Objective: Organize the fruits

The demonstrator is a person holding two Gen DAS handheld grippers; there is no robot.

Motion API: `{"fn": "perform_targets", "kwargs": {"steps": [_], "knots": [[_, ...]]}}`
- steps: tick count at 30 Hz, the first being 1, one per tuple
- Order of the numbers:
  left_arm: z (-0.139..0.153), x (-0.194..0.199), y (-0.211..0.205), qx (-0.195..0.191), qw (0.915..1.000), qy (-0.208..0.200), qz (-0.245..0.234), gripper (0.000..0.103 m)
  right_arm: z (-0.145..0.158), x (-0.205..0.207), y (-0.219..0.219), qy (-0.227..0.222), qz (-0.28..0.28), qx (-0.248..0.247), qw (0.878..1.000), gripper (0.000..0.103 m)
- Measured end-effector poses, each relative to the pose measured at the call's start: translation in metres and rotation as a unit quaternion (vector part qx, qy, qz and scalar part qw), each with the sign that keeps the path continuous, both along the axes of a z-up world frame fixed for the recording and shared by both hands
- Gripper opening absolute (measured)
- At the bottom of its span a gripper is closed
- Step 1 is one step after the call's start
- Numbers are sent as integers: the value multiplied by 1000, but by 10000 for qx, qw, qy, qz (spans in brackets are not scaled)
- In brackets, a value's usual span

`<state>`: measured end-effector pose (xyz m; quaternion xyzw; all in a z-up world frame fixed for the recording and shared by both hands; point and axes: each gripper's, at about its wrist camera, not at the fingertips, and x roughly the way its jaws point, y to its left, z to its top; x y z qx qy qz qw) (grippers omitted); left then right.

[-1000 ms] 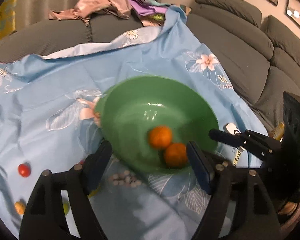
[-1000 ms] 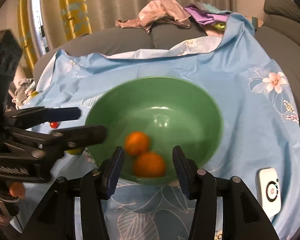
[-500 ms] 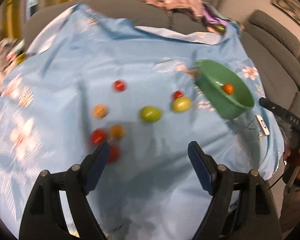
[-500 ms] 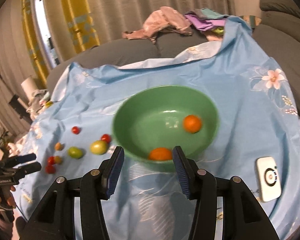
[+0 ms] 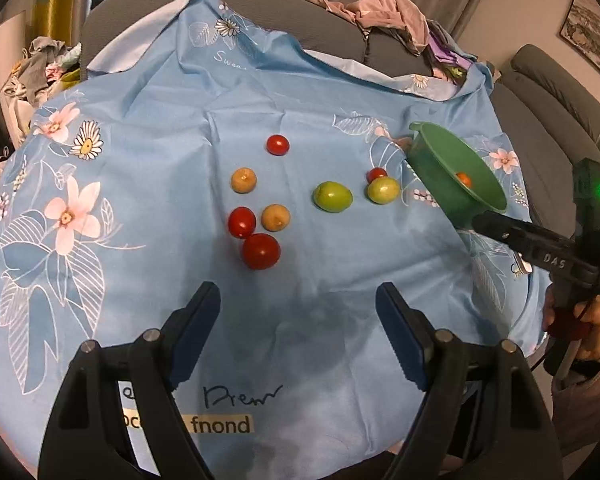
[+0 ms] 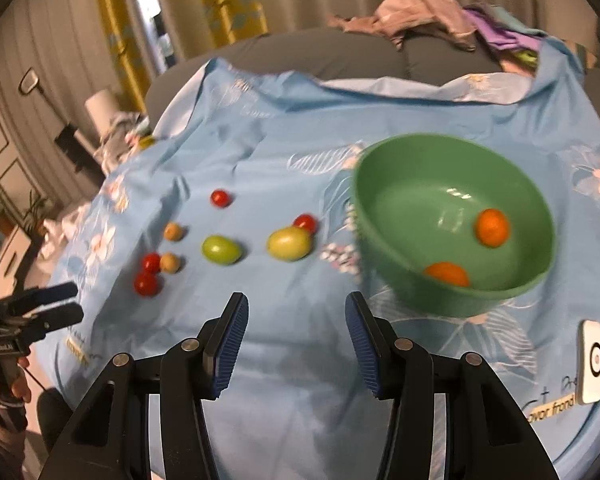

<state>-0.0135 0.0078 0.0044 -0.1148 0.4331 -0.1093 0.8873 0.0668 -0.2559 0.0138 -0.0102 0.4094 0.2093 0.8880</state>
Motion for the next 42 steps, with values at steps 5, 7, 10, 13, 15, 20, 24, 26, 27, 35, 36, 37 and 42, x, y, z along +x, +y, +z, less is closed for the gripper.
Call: {"fn": "perform_targets", "kwargs": {"steps": [5, 7, 10, 13, 15, 20, 24, 26, 27, 35, 36, 37, 42], "knots": [[-6, 6, -6, 1, 9999, 72, -149, 80, -9, 6, 9, 161, 78, -99, 9998, 51], [-7, 11, -9, 3, 9998, 87, -191, 80, -12, 12, 11, 243, 87, -103, 9996, 51], [-8, 22, -17, 35, 9995, 90, -313, 80, -17, 20, 18, 274, 151, -134, 9994, 51], [-11, 33, -27, 138, 9990, 84, -425, 81, -21, 30, 28, 215, 175, -227, 9994, 51], [-13, 42, -33, 180, 9987, 74, -480, 82, -25, 38, 35, 194, 185, -306, 9992, 52], [-24, 65, -39, 149, 9981, 143, -582, 81, -33, 60, 52, 109, 280, -526, 9982, 63], [-29, 76, -39, 99, 9980, 196, -595, 81, -39, 76, 63, 34, 275, -799, 9964, 63], [-31, 80, -37, 87, 9980, 212, -586, 81, -45, 83, 69, 57, 294, -913, 9954, 63], [-31, 82, -37, 86, 9980, 214, -588, 81, -48, 86, 72, 55, 295, -981, 9947, 63], [-34, 91, -39, 170, 9977, 216, -622, 81, -62, 108, 65, 491, 144, -846, 9951, 51], [-35, 92, -39, 163, 9977, 229, -612, 81, -63, 108, 64, 503, 137, -793, 9955, 49], [-36, 94, -39, 172, 9978, 239, -596, 81, -63, 107, 62, 515, 130, -720, 9960, 49], [-38, 100, -43, 265, 9978, 263, -539, 81, -58, 92, 54, 518, 214, -357, 9978, 48]]}}
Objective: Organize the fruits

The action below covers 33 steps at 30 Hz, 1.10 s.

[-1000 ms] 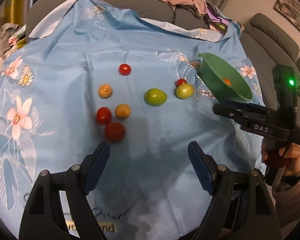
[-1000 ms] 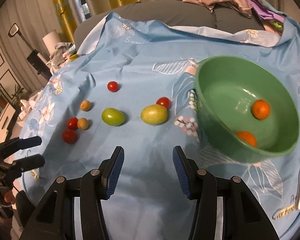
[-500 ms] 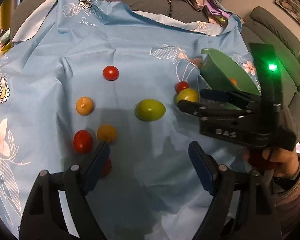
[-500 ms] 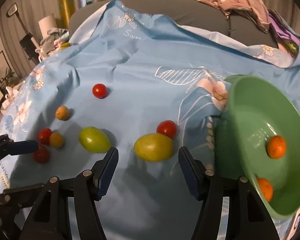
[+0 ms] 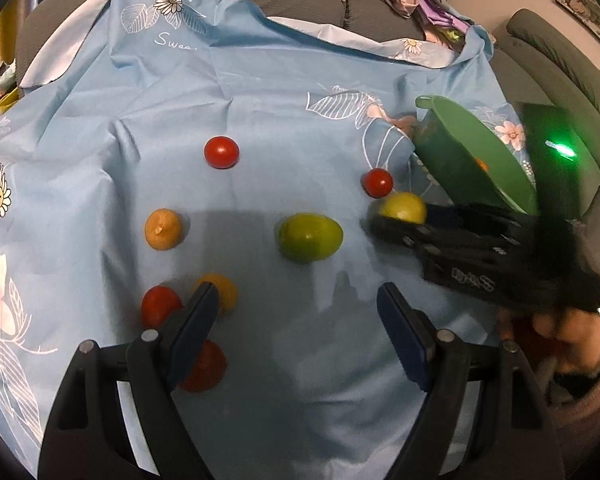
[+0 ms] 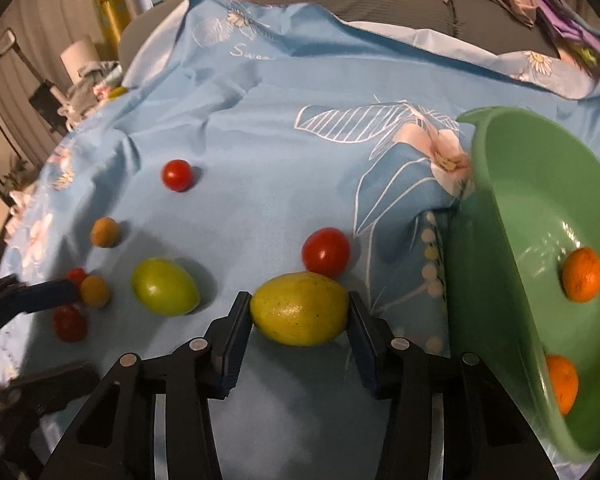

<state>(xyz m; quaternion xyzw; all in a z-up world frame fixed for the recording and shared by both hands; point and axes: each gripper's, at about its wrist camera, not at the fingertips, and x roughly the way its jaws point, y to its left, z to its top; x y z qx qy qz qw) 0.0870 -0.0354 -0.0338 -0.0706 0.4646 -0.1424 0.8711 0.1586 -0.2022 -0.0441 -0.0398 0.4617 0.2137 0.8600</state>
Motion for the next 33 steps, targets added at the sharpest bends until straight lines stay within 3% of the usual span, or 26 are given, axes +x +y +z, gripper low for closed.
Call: {"fn": "perform_targets", "kwargs": {"steps": [12, 17, 19, 25, 27, 28, 30, 33], "knots": [[-7, 36, -32, 421, 9991, 15, 63, 79, 8, -43, -25, 28, 340, 498, 9982, 48], [-19, 48, -39, 655, 9975, 164, 225, 65, 7, -43, -32, 13, 300, 671, 9973, 48], [-20, 51, -36, 576, 9976, 234, 305, 60, 7, -44, -34, -2, 297, 729, 9969, 48], [-23, 58, -39, 740, 9964, 312, 275, 57, 5, -44, -36, 16, 304, 886, 9956, 48], [-22, 58, -42, 793, 9961, 298, 232, 54, 5, -44, -36, 15, 310, 914, 9953, 48], [-22, 57, -44, 815, 9962, 277, 162, 47, 4, -45, -36, 10, 309, 918, 9953, 48], [-22, 55, -46, 898, 9957, 221, 60, 46, 5, -45, -37, -3, 302, 923, 9953, 48], [-22, 53, -45, 792, 9966, 210, 7, 45, 5, -45, -39, -11, 251, 929, 9954, 48]]}}
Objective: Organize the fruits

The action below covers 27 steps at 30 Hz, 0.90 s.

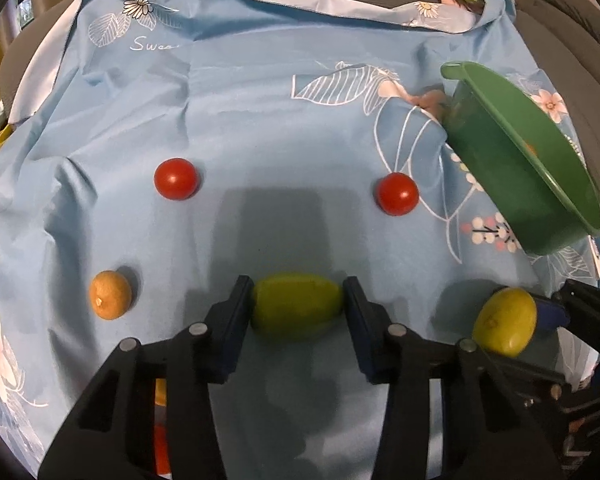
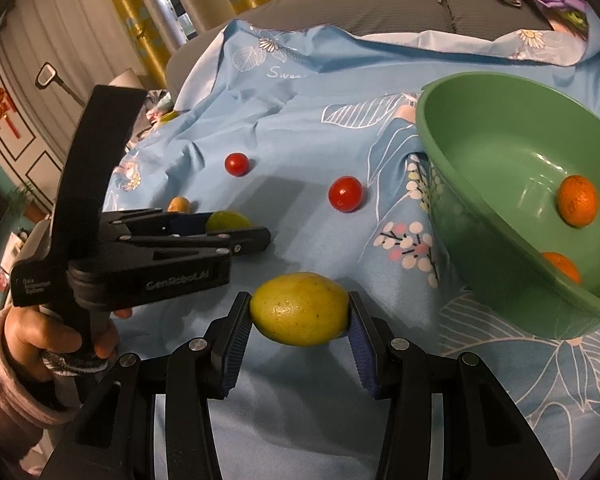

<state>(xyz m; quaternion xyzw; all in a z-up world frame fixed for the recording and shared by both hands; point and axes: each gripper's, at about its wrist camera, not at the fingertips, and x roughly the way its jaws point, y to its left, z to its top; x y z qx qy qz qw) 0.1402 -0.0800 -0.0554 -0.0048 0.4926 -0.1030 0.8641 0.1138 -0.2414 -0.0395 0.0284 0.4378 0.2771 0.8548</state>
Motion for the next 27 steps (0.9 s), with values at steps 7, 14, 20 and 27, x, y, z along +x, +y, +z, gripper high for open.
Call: {"fn": "perform_targets", "kwargs": {"steps": [7, 14, 20, 27], "knots": [[8, -15, 13, -238, 9996, 0, 156, 45, 2, -2, -2, -11, -13, 36, 10000, 48], [32, -57, 26, -349, 9989, -184, 248, 45, 15, -8, 2, -172, 46, 65, 9998, 48], [48, -80, 38, -419, 9981, -242, 381, 46, 31, -21, 5, -388, 108, 76, 9992, 48], [67, -90, 36, -582, 9966, -490, 323, 46, 50, -32, -2, -673, 9, 128, 9976, 48]]}}
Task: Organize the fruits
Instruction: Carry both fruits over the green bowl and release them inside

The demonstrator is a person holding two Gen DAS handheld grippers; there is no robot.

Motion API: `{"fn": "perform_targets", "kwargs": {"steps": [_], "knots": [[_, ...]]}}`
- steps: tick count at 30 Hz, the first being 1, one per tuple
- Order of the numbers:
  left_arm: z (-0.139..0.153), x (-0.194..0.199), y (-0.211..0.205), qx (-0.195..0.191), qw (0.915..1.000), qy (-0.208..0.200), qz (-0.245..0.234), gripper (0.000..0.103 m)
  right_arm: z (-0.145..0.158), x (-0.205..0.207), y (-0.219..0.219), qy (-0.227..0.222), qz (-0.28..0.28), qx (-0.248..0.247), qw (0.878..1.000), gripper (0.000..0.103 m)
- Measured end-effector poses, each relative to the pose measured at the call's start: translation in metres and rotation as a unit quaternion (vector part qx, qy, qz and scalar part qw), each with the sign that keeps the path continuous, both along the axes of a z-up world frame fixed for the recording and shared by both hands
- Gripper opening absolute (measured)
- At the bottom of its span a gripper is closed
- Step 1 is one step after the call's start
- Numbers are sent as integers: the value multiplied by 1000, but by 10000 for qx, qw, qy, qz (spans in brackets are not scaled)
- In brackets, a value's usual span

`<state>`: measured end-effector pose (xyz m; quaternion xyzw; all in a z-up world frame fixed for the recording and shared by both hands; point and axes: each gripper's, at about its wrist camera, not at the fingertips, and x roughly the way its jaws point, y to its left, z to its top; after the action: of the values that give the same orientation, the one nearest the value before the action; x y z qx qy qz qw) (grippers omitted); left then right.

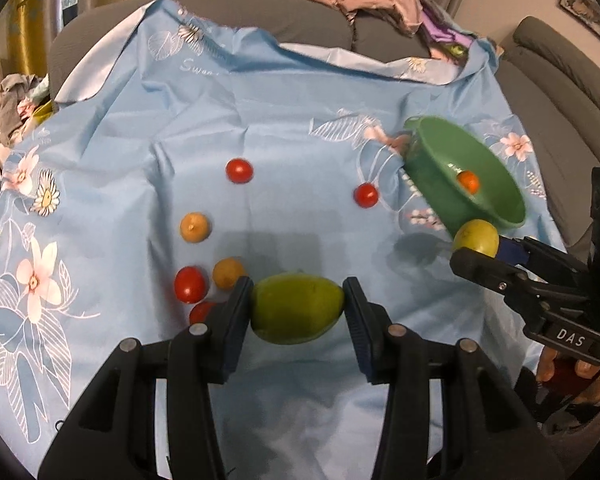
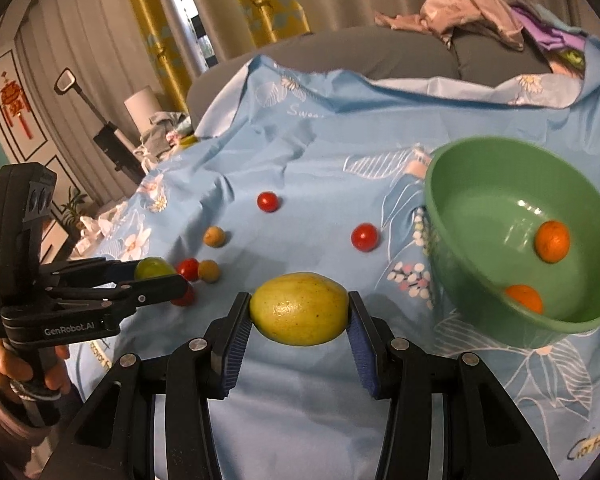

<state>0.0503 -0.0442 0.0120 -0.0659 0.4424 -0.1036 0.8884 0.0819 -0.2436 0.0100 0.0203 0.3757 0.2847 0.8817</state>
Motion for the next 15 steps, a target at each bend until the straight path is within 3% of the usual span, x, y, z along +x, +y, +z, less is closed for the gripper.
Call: {"fn": "perform_targets", "kwargs": {"steps": [15], "knots": [[40, 28, -68, -21, 9947, -520, -888, 46, 18, -1, -76, -375, -1031, 218, 9937, 48]]}}
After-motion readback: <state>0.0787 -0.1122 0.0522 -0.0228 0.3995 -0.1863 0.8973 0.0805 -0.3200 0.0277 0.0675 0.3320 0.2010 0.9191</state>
